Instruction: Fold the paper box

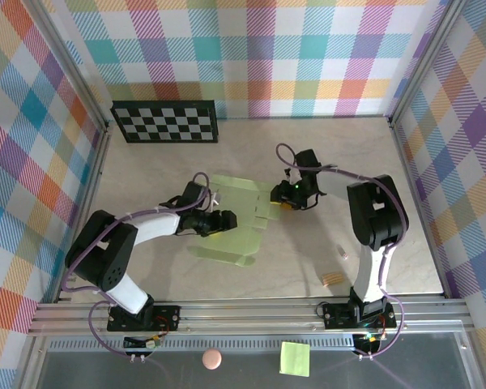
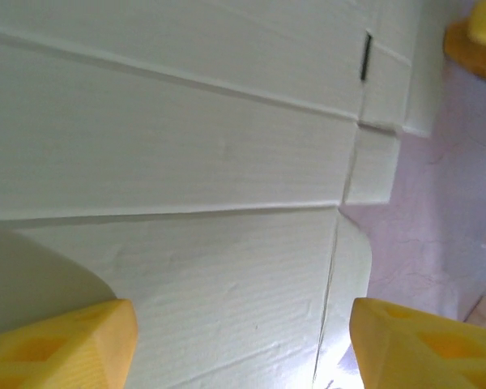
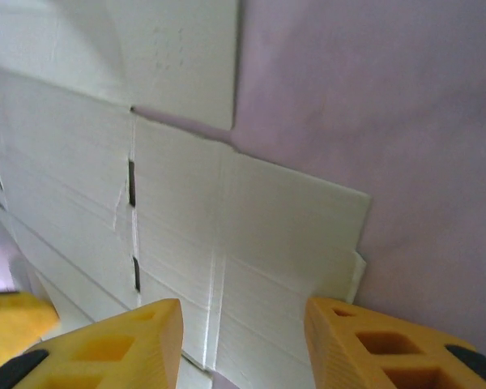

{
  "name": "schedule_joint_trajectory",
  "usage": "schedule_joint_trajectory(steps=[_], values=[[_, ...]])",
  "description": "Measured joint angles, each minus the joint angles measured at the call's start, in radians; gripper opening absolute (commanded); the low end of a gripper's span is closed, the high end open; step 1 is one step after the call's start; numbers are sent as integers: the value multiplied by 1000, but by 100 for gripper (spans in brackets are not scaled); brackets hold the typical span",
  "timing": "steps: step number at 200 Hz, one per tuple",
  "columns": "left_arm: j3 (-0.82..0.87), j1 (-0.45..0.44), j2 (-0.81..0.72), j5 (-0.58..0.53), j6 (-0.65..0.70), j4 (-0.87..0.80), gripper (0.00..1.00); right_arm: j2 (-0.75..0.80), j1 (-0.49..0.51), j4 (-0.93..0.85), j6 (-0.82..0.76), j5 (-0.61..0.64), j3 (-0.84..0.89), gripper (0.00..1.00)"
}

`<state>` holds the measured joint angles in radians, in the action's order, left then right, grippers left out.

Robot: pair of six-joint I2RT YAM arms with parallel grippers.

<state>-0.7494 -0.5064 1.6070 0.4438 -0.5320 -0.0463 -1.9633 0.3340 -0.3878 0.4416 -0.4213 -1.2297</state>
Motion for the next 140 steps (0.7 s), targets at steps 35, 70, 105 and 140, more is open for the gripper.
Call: schedule_joint_trajectory(steps=[35,70,105,140], values=[[-32,-70,45,-30,-84,63,73,-61,-31,-30,-36,16,-99,45],[-67,-103,80,-48,-131,101,73,-82,-53,-66,-51,40,-149,45],[-68,-111,41,-105,-130,61,75,-70,-51,-103,-55,42,-153,47],[-66,-92,-80,-162,-106,-11,75,-1,-46,-131,-50,42,-153,48]])
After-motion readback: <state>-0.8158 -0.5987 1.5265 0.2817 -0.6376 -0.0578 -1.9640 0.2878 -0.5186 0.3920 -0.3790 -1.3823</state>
